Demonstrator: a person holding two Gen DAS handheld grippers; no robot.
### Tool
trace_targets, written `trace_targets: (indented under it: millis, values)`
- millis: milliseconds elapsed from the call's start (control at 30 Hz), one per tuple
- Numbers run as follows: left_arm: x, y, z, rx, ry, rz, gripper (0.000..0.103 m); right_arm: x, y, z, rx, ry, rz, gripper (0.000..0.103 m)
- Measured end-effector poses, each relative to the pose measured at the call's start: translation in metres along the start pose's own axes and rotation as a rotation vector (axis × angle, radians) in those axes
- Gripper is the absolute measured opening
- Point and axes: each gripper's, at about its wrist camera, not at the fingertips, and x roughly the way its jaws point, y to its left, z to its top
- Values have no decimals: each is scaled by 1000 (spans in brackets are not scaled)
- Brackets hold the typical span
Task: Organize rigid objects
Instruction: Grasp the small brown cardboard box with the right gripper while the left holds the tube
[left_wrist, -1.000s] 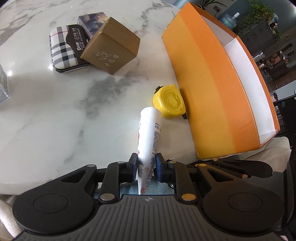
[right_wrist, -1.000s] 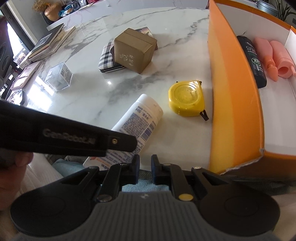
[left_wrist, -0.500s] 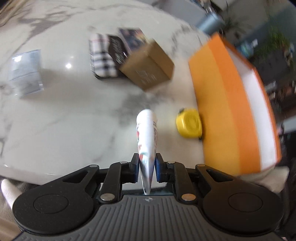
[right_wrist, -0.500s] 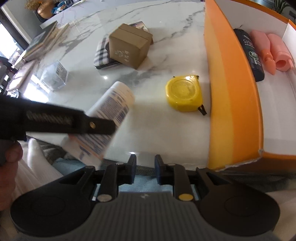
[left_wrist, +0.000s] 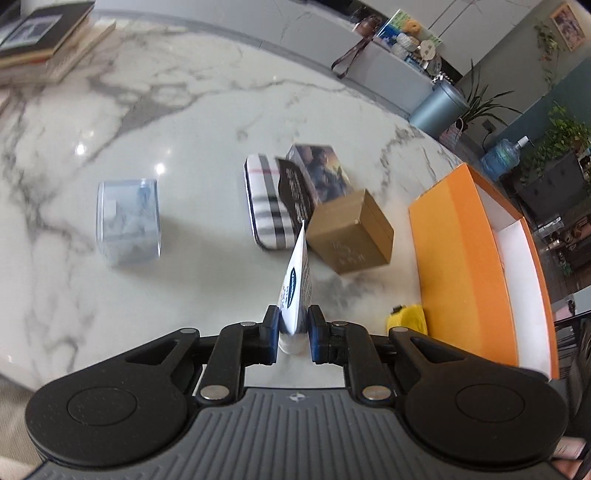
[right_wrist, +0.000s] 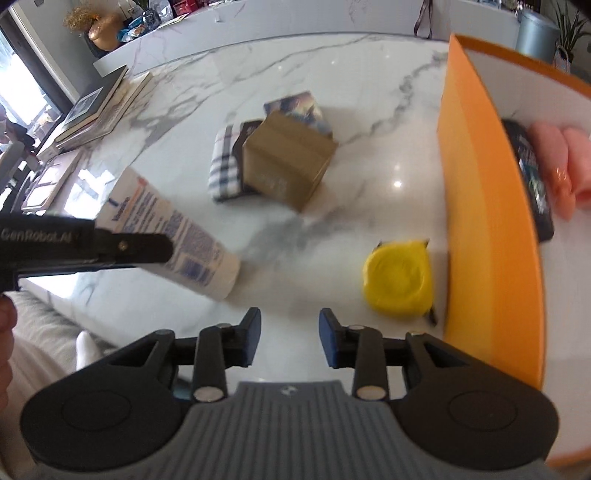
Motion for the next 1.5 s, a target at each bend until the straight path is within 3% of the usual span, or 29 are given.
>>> trace_targets:
  millis: [133,267,500,633,767,967,1067,1300,1500]
  values:
    - [5,-6,2,58,-43,-7,18,2,-6,11,22,-17,-15,37]
    - [8,-10,3,106,-84,7,18,3,-6,19,-14,-28,-30,48]
    - [-1,3,12,76,-107,33,18,0,11,46,-175,-93,-49,63]
    - [2,6,16,95,-130,32,18,8,27,65,-350,-104,-44,75]
    - [6,4,15,125,-152,11,18,23,36,82,-502,-88,-46,76]
    - [8,9,16,114,-176,-10,18,45,32,101,-549,-41,-32,71]
    - [8,10,17,108,-180,-14,18,48,31,104,-532,-27,-2,64]
    - [9,11,16,115,-179,-21,18,38,25,97,-473,2,31,59]
    - [8,10,14,127,-175,-28,18,20,17,81,-290,103,24,53]
